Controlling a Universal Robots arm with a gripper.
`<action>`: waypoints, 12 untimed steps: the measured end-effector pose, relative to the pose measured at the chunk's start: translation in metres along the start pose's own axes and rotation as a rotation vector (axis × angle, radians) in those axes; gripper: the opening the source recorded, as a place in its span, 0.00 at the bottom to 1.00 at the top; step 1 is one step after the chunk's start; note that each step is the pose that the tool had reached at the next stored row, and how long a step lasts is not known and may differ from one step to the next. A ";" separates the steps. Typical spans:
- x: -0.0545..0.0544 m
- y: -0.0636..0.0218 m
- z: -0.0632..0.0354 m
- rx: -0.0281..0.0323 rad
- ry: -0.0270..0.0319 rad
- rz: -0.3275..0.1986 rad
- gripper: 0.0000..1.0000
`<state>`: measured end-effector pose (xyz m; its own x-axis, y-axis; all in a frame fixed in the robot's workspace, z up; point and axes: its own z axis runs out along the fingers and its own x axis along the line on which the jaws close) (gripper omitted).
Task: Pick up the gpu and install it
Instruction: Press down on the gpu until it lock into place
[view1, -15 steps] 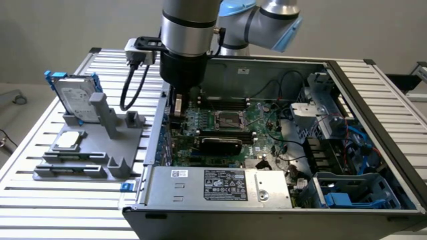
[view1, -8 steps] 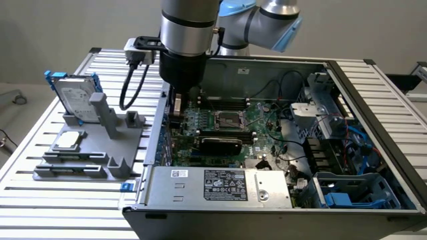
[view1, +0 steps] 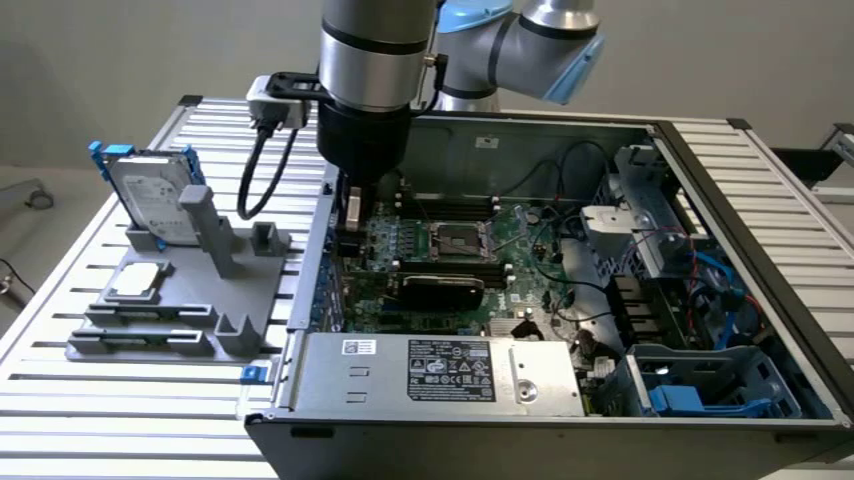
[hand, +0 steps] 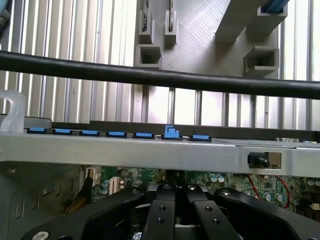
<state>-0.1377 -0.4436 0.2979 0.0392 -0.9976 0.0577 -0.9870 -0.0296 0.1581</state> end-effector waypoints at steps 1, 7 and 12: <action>0.000 0.0001 0.0000 -0.0001 0.0011 0.000 0.11; 0.000 0.0004 0.0002 -0.0003 0.0072 0.001 0.11; -0.001 0.0007 0.0006 -0.0004 0.0115 0.002 0.11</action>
<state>-0.1385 -0.4427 0.2974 0.0392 -0.9968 0.0694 -0.9870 -0.0278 0.1584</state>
